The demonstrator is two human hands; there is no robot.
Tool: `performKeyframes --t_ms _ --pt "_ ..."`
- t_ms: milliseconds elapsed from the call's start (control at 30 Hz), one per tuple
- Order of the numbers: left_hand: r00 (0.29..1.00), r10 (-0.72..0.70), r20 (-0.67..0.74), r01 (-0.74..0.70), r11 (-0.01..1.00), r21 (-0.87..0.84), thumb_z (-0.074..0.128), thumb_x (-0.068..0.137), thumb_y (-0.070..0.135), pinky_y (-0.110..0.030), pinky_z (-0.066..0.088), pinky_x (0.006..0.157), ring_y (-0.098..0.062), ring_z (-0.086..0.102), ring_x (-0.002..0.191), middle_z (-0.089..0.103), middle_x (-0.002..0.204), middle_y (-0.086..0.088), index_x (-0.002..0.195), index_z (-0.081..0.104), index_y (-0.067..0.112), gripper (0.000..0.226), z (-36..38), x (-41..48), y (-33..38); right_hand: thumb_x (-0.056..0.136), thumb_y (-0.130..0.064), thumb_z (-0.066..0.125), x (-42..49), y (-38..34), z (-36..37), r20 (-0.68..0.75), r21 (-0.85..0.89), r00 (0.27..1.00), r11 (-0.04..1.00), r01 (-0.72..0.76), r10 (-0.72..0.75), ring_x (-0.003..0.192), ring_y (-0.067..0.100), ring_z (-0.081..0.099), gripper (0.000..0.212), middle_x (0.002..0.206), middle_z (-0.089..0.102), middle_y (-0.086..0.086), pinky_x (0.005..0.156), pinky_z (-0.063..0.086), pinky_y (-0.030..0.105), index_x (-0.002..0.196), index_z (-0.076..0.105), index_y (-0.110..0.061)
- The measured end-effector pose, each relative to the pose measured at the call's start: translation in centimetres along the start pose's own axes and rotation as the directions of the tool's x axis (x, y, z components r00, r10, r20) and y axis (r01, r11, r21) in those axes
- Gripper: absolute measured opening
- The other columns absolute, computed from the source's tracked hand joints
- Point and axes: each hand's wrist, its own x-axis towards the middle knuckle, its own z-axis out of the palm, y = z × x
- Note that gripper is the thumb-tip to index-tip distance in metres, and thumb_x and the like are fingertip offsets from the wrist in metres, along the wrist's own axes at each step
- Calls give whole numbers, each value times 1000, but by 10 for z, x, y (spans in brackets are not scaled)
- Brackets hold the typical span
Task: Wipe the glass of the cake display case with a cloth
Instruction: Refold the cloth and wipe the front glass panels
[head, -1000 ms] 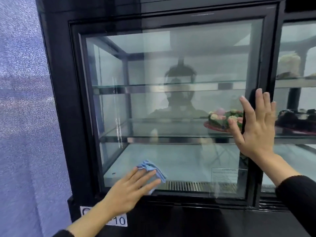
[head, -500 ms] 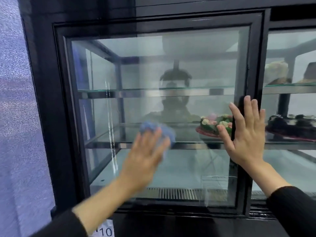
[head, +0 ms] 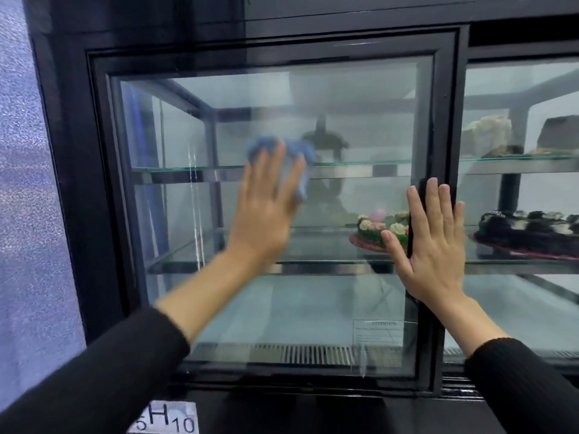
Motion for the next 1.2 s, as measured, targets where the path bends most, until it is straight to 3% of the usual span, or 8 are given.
performKeyframes --t_ms 133,233,400,533,633,833,1000,1200 --pt "800 501 331 -524 852 -22 51 99 30 -50 7 123 -31 18 150 21 161 -10 151 35 17 56 6 -145 32 100 -51 31 0 3 -4 59 24 998 1000 5 -7 152 29 3 71 163 7 16 123 1 47 155 18 -7" --pt "700 617 359 -654 756 -26 46 98 26 -46 8 123 -27 18 150 22 161 -8 153 31 22 57 2 -87 9 100 -44 34 -2 11 -6 120 40 992 998 39 -43 152 24 -4 69 164 1 12 123 -3 45 156 12 -10" --pt "981 188 44 -191 980 63 40 103 30 -45 6 121 -33 17 150 22 161 -16 152 31 16 52 -7 86 -9 101 -41 34 -26 16 -10 190 125 982 991 -42 18 152 26 -7 70 164 -8 11 123 2 49 156 5 -9" --pt "997 -52 -62 52 999 3 39 105 29 -50 5 121 -37 13 150 19 161 -18 153 28 15 52 10 83 19 102 -37 34 -38 13 -10 200 157 979 985 -72 39 152 31 -4 70 163 -2 19 123 8 52 154 8 0" --pt "977 205 51 -204 979 -26 53 99 17 -53 9 122 -39 17 148 24 159 -19 150 35 12 54 28 -19 51 102 -35 33 -41 12 -12 215 170 976 982 -79 41 152 28 -5 68 163 -1 18 123 6 49 154 7 -1" --pt "694 660 287 -676 734 -54 48 102 24 -49 27 118 -26 30 146 33 157 -7 150 37 22 49 18 -69 37 104 -34 28 -55 25 -20 257 160 966 986 -34 -8 153 22 -5 62 164 0 9 125 2 41 155 7 -5" --pt "996 83 33 -82 996 -45 34 105 35 -44 2 120 -38 19 148 24 159 -20 152 32 18 49 18 78 30 105 -32 30 -65 23 -23 279 164 960 984 -71 23 152 24 -2 61 163 3 8 124 5 44 155 9 -4" --pt "996 -87 -12 83 978 -190 43 105 25 -49 4 121 -44 19 146 25 157 -24 148 41 10 46 32 -2 82 104 -27 34 -129 11 -27 345 144 935 980 -140 83 153 21 -3 61 164 4 9 124 6 44 155 8 -7"
